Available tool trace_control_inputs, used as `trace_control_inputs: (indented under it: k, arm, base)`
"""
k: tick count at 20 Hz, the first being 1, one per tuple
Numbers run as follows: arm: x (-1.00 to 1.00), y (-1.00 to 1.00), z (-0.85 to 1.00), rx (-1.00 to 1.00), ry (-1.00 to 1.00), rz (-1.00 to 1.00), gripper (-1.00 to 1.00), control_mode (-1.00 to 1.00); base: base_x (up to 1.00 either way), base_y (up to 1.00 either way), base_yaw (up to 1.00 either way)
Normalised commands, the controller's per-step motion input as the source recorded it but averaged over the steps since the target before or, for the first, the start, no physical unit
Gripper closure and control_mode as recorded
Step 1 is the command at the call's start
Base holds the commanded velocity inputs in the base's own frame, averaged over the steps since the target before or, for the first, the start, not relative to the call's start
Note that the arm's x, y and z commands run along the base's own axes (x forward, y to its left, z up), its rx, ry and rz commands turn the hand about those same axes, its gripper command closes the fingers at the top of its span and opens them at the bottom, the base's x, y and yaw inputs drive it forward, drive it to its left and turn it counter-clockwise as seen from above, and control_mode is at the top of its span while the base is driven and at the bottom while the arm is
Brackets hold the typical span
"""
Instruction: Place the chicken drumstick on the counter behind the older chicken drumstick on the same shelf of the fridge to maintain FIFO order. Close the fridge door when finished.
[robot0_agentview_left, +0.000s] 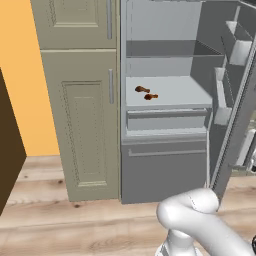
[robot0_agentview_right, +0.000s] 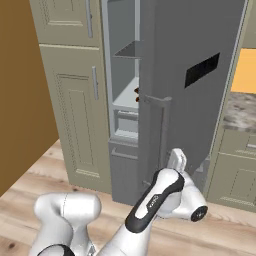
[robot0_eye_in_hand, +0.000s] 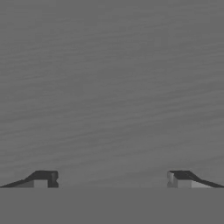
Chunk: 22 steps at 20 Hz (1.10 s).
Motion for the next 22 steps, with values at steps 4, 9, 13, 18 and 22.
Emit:
trace_control_inputs:
  k: [4,9,13,18,22]
  arm:
    - [0.61,0.45,0.17,0.00,0.05,-0.15,-1.00,-1.00]
    - [0.62,0.44,0.12,0.00,0.05,-0.15,-1.00,-1.00]
    - [0.67,0.38,0.11,0.00,0.06,-0.17,-1.00,-1.00]
    - [0.70,0.23,0.10,0.00,0.06,-0.18,-1.00,-1.00]
    - [0.71,0.04,0.08,0.00,0.10,-0.13,-1.00,-1.00]
  base:
    - [0.00,0.00,0.00]
    - [0.00,0.00,0.00]
    - [0.00,0.00,0.00]
    - [0.00,0.00,0.00]
    - [0.00,0.00,0.00]
